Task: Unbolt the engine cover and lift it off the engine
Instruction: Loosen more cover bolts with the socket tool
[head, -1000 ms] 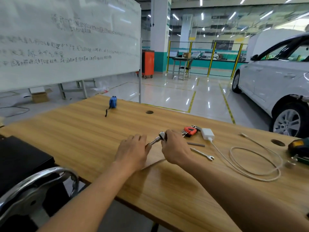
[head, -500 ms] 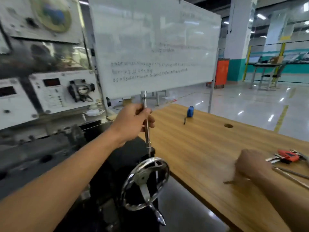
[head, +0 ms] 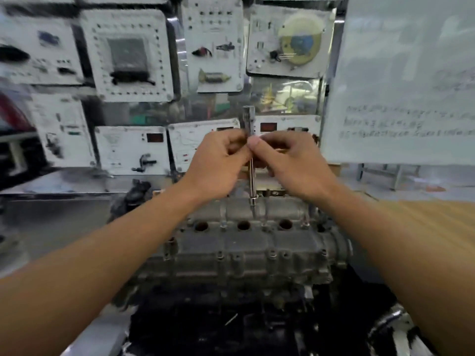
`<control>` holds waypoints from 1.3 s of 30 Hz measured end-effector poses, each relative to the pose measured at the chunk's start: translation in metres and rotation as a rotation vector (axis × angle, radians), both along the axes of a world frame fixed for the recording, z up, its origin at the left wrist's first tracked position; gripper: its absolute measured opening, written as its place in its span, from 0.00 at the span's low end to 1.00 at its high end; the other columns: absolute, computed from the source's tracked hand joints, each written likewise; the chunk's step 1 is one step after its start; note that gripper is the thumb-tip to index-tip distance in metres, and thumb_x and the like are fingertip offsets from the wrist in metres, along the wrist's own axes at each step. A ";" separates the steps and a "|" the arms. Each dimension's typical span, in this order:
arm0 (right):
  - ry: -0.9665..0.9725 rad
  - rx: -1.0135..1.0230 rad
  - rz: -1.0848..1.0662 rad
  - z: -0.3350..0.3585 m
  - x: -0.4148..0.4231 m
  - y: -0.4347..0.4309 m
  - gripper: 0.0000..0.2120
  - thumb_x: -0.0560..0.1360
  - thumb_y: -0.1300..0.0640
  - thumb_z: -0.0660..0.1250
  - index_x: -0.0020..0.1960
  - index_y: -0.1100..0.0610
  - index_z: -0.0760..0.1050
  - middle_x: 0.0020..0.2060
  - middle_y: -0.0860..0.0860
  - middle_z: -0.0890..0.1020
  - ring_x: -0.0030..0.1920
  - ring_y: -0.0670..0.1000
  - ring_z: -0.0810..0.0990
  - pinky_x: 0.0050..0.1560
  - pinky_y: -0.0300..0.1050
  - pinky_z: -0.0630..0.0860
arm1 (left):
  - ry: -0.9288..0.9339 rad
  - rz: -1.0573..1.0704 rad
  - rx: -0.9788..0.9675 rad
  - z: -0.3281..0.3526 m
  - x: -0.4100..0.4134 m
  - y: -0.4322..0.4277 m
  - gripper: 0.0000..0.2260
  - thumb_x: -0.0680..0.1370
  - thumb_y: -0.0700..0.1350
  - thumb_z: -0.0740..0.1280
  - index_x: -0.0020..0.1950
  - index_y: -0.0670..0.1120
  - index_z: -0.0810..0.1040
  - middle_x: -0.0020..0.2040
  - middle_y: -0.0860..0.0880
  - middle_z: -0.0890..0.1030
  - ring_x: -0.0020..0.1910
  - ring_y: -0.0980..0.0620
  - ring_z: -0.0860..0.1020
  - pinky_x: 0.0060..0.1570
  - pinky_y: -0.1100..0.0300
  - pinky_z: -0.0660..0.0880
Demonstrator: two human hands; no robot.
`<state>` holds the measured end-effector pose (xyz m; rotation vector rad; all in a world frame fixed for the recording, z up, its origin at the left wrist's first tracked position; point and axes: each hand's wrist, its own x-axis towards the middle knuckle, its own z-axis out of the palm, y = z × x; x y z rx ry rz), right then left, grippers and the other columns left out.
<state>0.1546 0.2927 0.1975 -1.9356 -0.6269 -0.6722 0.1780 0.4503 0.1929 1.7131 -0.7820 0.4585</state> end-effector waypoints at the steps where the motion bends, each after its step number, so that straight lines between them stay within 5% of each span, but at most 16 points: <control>1: -0.007 0.010 0.029 -0.002 0.006 0.008 0.11 0.79 0.50 0.68 0.50 0.57 0.85 0.34 0.43 0.84 0.33 0.35 0.79 0.35 0.28 0.72 | -0.021 0.020 0.008 -0.002 0.002 0.009 0.07 0.82 0.39 0.64 0.50 0.46 0.83 0.46 0.43 0.87 0.48 0.43 0.85 0.49 0.41 0.82; 3: -0.047 0.031 0.060 -0.006 0.016 0.021 0.09 0.78 0.52 0.69 0.51 0.56 0.85 0.38 0.45 0.86 0.36 0.38 0.82 0.38 0.33 0.76 | -0.027 0.015 -0.024 -0.007 0.007 0.025 0.07 0.82 0.39 0.65 0.52 0.45 0.82 0.46 0.43 0.87 0.48 0.44 0.86 0.49 0.43 0.82; 7: -0.093 0.150 0.109 -0.012 0.031 0.045 0.06 0.77 0.54 0.72 0.49 0.56 0.84 0.37 0.47 0.86 0.36 0.53 0.84 0.38 0.46 0.83 | -0.073 0.006 -0.042 -0.024 0.012 0.041 0.08 0.81 0.38 0.65 0.57 0.44 0.82 0.47 0.51 0.87 0.49 0.53 0.86 0.48 0.63 0.80; 10: -0.093 0.218 0.111 -0.019 0.040 0.059 0.04 0.75 0.55 0.74 0.45 0.56 0.84 0.33 0.48 0.85 0.35 0.65 0.81 0.35 0.58 0.82 | -0.080 0.033 -0.058 -0.037 0.019 0.042 0.09 0.81 0.37 0.65 0.58 0.45 0.81 0.48 0.50 0.86 0.50 0.54 0.85 0.51 0.61 0.80; 13: -0.108 0.206 0.103 -0.026 0.047 0.060 0.02 0.74 0.57 0.74 0.43 0.54 0.83 0.30 0.44 0.83 0.30 0.56 0.78 0.33 0.50 0.80 | -0.055 0.017 -0.074 -0.046 0.026 0.045 0.09 0.81 0.37 0.65 0.58 0.46 0.82 0.50 0.46 0.86 0.51 0.51 0.85 0.52 0.52 0.81; 18: -0.141 0.162 0.125 -0.025 0.046 0.058 0.04 0.75 0.59 0.74 0.42 0.52 0.82 0.32 0.42 0.82 0.30 0.45 0.76 0.32 0.40 0.76 | -0.067 0.005 -0.088 -0.049 0.026 0.046 0.09 0.81 0.36 0.66 0.57 0.43 0.82 0.49 0.46 0.87 0.50 0.50 0.86 0.48 0.53 0.83; 23: -0.175 0.152 0.120 -0.020 0.044 0.062 0.03 0.75 0.58 0.73 0.43 0.54 0.82 0.33 0.44 0.81 0.32 0.55 0.77 0.34 0.49 0.78 | -0.101 0.027 -0.131 -0.046 0.025 0.047 0.08 0.80 0.37 0.66 0.57 0.39 0.82 0.51 0.43 0.86 0.50 0.48 0.85 0.51 0.48 0.82; 27: -0.145 0.167 0.131 -0.025 0.045 0.064 0.04 0.75 0.60 0.73 0.43 0.54 0.81 0.32 0.41 0.80 0.33 0.48 0.77 0.35 0.46 0.77 | -0.077 0.009 -0.131 -0.051 0.022 0.047 0.10 0.81 0.37 0.65 0.57 0.48 0.82 0.51 0.48 0.87 0.51 0.51 0.85 0.49 0.51 0.83; 39: -0.158 0.178 0.136 -0.027 0.046 0.070 0.02 0.76 0.60 0.72 0.44 0.57 0.82 0.33 0.43 0.79 0.33 0.50 0.75 0.36 0.43 0.74 | -0.094 0.038 -0.127 -0.050 0.020 0.050 0.11 0.80 0.39 0.66 0.60 0.49 0.81 0.52 0.48 0.86 0.52 0.52 0.85 0.52 0.47 0.82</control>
